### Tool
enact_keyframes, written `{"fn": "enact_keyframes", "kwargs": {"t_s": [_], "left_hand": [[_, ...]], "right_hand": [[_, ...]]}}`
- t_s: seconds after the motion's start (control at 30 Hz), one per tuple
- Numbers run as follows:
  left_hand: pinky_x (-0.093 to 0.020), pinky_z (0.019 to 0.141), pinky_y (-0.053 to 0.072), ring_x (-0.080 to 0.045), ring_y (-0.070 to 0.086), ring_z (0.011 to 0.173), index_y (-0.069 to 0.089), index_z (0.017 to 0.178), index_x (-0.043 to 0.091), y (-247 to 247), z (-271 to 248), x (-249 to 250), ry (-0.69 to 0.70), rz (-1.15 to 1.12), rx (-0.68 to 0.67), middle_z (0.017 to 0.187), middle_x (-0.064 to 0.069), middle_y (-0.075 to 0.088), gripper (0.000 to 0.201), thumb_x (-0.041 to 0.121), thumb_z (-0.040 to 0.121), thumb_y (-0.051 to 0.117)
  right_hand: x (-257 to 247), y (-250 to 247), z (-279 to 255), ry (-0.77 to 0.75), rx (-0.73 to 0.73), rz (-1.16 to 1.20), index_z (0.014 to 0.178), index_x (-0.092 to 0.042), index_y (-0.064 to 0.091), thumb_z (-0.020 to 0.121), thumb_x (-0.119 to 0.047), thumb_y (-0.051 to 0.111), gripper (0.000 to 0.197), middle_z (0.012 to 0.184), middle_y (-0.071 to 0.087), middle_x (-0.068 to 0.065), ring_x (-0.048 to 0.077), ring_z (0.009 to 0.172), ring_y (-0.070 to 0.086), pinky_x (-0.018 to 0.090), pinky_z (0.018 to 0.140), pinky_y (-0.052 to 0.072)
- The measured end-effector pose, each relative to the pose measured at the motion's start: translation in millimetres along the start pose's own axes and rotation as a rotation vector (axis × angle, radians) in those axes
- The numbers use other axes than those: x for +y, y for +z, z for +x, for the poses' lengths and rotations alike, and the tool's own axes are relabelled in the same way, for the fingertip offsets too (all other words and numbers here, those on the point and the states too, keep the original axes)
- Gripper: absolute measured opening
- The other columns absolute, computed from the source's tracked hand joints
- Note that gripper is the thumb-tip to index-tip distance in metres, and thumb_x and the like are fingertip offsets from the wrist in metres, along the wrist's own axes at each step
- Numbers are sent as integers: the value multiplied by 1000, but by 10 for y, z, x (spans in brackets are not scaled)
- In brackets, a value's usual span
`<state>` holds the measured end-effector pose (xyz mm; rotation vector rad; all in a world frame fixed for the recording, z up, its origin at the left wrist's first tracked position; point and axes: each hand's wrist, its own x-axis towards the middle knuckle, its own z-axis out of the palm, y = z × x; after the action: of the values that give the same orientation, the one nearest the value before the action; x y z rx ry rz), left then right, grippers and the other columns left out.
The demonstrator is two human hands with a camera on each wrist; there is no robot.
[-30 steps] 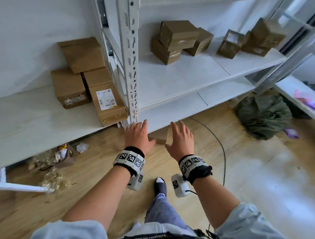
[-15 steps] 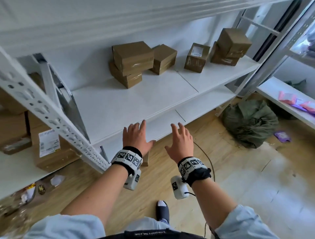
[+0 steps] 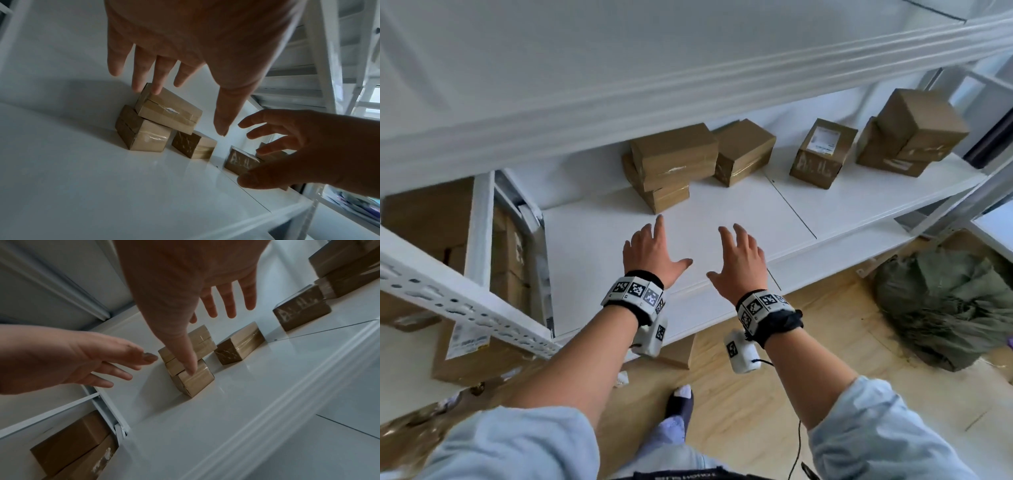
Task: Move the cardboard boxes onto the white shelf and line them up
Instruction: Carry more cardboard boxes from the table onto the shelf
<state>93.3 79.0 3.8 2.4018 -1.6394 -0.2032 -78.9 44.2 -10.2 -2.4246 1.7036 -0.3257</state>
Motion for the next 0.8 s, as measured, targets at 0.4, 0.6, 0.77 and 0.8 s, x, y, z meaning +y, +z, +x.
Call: {"fn": "enact_keyframes", "kwargs": {"t_s": [0.4, 0.6, 0.77, 0.8], "left_hand": [[-44, 101, 44, -37, 45, 130, -5, 158, 19, 8, 1677, -184, -45, -96, 127, 154, -16, 31, 123, 55, 74, 78], [-44, 95, 47, -37, 53, 121, -1, 158, 29, 151, 2130, -264, -22, -166, 165, 149, -13, 38, 109, 44, 82, 76], [-42, 90, 49, -38, 57, 115, 8, 158, 25, 195, 2177, -284, -7, -214, 205, 147, -16, 37, 103, 35, 83, 78], [-42, 90, 50, -39, 57, 114, 11, 157, 24, 192, 2152, -284, -7, -216, 210, 146, -17, 38, 101, 34, 82, 78]], "right_hand": [[-222, 155, 2102, -14, 175, 10, 151, -22, 21, 67, -44, 84, 107, 153, 28, 14, 36, 129, 42, 47, 101, 44], [-262, 302, 2733, -7, 168, 115, 148, -20, 25, 72, -47, 82, 99, 147, 28, 18, 40, 128, 42, 49, 97, 48], [-279, 432, 2702, -22, 248, 212, 139, -16, 39, 72, -41, 85, 85, 140, 31, 19, 40, 121, 42, 47, 93, 50], [-285, 425, 2660, -13, 256, 221, 138, -16, 41, 71, -41, 85, 84, 139, 32, 19, 40, 119, 42, 47, 93, 49]]}}
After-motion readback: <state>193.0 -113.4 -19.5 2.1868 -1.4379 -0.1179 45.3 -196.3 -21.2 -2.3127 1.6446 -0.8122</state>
